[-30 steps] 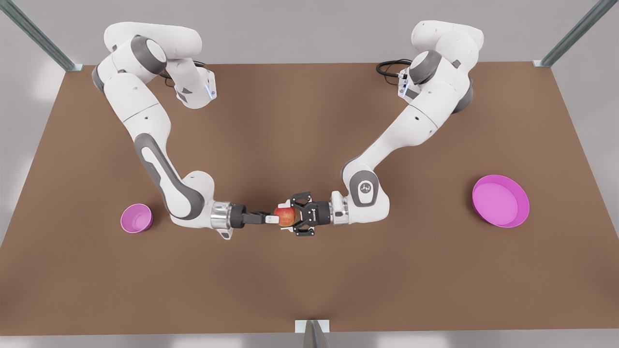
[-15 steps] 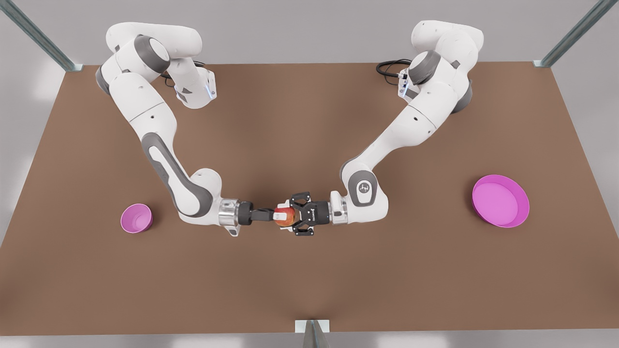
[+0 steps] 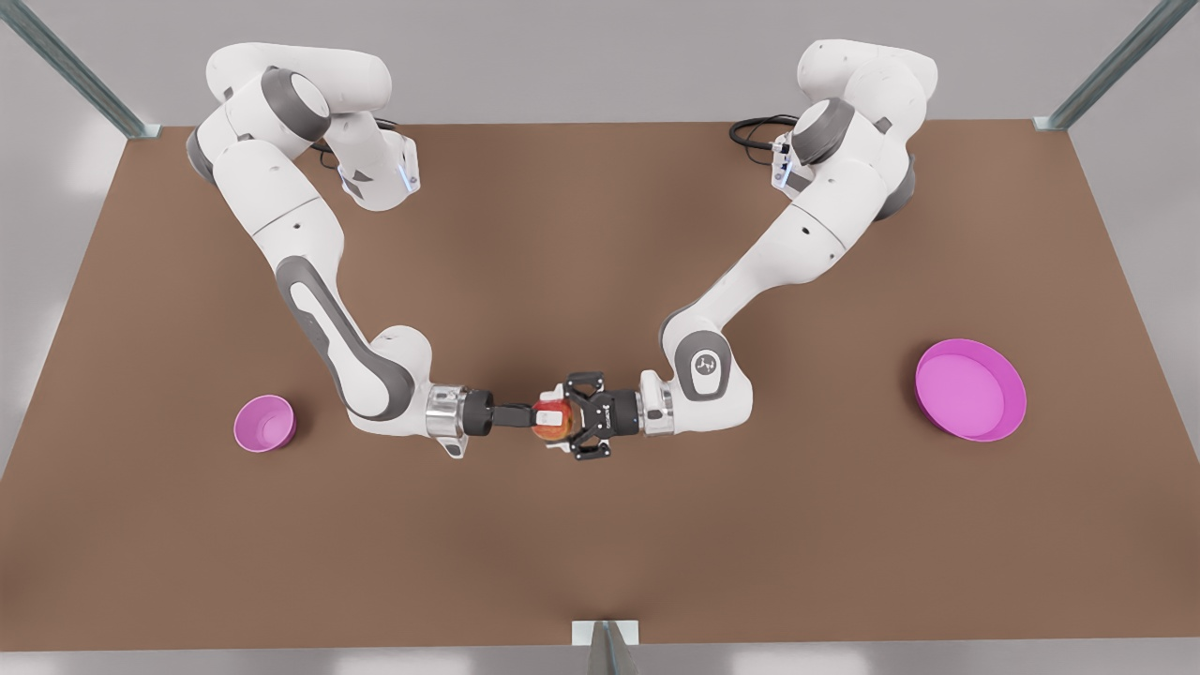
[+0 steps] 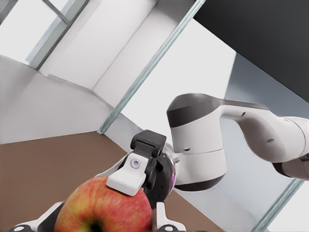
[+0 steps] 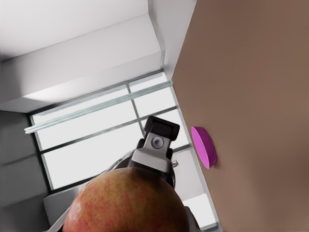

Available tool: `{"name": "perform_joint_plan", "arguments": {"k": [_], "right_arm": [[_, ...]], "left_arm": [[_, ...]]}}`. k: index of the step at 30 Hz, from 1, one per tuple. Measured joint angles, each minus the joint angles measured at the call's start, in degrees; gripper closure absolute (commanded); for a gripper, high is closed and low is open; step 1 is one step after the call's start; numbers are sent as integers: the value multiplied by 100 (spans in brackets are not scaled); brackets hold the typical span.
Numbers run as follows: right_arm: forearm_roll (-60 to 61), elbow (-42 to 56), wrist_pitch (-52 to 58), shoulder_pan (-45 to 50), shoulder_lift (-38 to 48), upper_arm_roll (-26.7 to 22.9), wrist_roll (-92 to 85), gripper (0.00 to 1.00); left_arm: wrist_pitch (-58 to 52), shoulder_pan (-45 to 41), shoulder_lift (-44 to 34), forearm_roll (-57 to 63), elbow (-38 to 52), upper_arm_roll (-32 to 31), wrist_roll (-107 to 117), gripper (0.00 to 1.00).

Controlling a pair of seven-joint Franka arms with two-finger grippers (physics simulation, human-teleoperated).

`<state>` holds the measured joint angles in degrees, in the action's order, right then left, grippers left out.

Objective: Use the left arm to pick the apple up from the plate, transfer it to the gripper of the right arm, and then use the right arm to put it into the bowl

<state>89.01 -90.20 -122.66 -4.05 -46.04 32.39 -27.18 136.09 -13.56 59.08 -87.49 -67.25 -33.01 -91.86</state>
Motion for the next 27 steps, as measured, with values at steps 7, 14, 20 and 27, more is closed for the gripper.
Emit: {"name": "perform_joint_plan", "arguments": {"k": [7, 14, 20, 27], "right_arm": [[-43, -60, 47, -132, 14, -39, -27, 27], [-837, -157, 498, -1001, 18, -63, -28, 26], [-1809, -159, 1091, -1732, 18, -76, -16, 26], [-2956, -164, 1835, -2633, 17, -72, -12, 26]], "left_arm": [[-11, 166, -81, 95, -261, 18, -24, 1], [-664, 2336, -1855, 1544, -2471, 14, 126, 0], [-3400, 3793, -2812, 6951, -714, 2, 1461, 0], [-5199, 3009, -3941, 9397, -38, 994, 3678, 0]]}}
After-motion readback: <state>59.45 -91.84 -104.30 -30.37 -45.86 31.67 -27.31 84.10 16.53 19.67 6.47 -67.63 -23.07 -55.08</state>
